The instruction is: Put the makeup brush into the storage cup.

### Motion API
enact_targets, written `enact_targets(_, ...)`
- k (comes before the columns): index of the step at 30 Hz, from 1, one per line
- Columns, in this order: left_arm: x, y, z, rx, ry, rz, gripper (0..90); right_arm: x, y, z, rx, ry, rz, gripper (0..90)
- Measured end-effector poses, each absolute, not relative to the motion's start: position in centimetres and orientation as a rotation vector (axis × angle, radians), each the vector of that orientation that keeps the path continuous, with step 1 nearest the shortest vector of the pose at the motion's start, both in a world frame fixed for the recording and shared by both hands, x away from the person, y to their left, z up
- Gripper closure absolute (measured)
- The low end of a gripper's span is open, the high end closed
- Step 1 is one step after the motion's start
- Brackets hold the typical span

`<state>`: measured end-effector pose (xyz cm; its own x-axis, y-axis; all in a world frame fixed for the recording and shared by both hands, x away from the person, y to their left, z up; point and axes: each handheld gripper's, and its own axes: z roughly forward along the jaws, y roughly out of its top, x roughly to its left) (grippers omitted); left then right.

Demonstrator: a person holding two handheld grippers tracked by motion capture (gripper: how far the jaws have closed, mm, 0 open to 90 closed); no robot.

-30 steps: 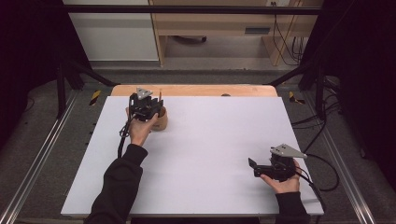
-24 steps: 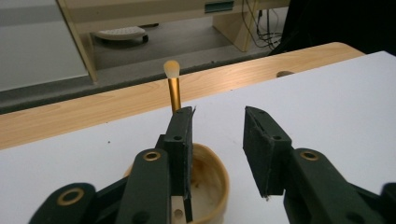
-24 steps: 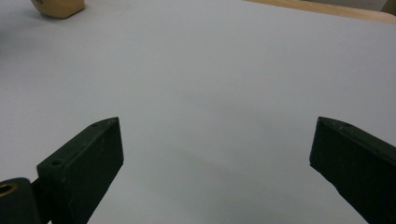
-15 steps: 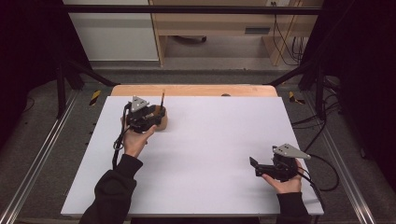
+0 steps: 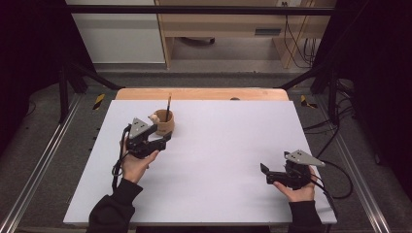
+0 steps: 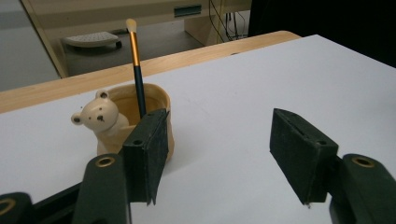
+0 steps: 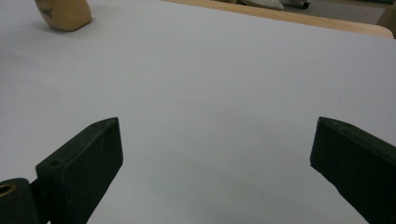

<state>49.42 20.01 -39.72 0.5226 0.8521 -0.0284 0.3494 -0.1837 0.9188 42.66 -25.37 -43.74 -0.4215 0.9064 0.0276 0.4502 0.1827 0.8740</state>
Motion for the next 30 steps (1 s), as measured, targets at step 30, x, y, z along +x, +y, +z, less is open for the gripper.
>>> enact_targets(30,43.8,24.4,-43.7,1.787,1.118,0.574,11.0,42.5,-25.4,-43.8,1.235,1.959,1.187,3.0)
